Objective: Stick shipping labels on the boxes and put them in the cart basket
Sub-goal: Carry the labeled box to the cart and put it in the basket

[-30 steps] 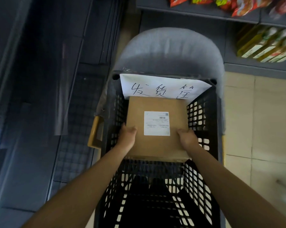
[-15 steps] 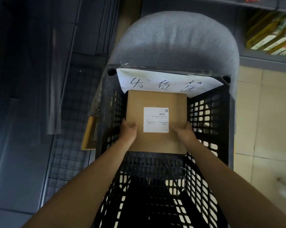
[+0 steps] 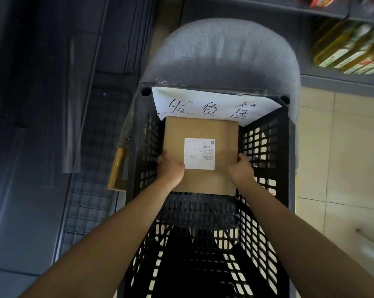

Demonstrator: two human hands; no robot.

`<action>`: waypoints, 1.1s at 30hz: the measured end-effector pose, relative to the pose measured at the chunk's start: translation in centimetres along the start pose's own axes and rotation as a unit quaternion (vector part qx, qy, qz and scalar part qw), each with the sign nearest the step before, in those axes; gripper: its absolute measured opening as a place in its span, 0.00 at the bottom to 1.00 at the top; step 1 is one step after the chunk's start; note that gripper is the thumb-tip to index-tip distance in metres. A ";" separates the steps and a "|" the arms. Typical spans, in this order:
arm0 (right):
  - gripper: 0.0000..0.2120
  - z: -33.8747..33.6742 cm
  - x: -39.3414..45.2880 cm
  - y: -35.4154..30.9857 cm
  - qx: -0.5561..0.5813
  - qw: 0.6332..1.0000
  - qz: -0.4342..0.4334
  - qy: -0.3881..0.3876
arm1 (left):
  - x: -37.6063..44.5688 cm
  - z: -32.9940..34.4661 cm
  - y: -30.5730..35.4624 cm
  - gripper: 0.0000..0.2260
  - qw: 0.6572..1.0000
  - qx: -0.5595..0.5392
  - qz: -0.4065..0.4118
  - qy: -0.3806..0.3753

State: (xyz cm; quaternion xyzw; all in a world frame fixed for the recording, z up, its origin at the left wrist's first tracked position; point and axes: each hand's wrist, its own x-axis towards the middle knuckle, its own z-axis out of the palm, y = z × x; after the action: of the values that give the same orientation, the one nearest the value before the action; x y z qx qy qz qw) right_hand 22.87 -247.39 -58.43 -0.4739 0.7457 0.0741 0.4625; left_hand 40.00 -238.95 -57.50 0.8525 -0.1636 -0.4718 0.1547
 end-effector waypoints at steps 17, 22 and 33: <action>0.17 -13.0 -17.3 -5.8 -0.241 0.931 -0.254 0.100 | -16.4 -11.8 10.8 0.22 0.880 0.376 0.291 -0.003; 0.17 -18.4 -25.4 -9.0 -0.268 0.903 -0.316 0.116 | -24.5 -17.3 15.0 0.16 0.821 0.456 0.333 0.086; 0.14 -20.6 -38.7 -8.3 -0.302 0.811 -0.494 0.084 | -39.6 -21.1 9.9 0.17 0.846 0.411 0.292 0.176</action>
State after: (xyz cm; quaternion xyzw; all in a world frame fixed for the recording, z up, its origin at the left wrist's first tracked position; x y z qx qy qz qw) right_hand 21.34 -238.46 -14.71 -0.8984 0.3874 0.0167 0.2060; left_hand 36.85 -228.76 -12.84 0.8196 -0.5538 -0.1369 -0.0536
